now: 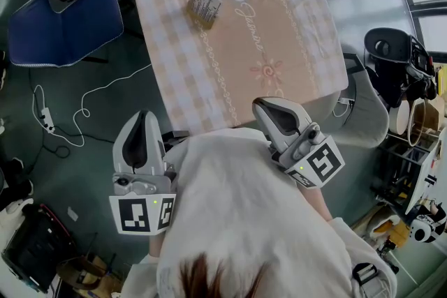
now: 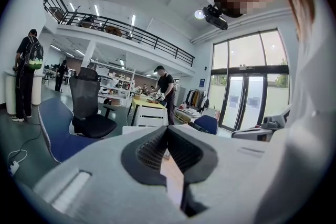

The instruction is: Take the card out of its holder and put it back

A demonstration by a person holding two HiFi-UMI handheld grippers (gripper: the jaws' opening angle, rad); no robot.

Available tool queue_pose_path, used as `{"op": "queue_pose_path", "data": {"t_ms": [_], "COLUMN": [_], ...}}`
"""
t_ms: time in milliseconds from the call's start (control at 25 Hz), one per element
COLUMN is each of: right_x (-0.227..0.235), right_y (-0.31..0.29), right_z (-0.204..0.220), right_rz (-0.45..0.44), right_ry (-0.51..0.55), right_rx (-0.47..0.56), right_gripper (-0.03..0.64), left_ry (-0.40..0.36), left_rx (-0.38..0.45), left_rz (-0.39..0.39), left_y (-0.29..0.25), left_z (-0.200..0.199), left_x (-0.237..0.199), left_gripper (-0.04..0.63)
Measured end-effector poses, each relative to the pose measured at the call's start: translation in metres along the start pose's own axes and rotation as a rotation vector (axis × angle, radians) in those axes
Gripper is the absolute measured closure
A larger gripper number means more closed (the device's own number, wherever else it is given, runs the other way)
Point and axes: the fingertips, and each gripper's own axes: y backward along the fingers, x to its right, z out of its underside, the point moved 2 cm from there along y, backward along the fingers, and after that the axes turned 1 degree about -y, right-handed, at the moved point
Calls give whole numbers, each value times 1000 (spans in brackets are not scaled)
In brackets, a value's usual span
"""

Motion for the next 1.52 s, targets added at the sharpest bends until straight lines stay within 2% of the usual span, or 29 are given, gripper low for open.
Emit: {"op": "queue_pose_path", "data": {"t_ms": [1520], "right_x": [-4], "right_y": [-3], "right_z": [2], "right_rz": [-7], "right_ry": [14], "right_rx": [-24], "right_gripper": [618], "left_ry": [-3], "left_rx": [3], "left_rz": [12], "left_y": [-1], "left_z": [-2], "left_x": [1], "left_gripper": [595]}}
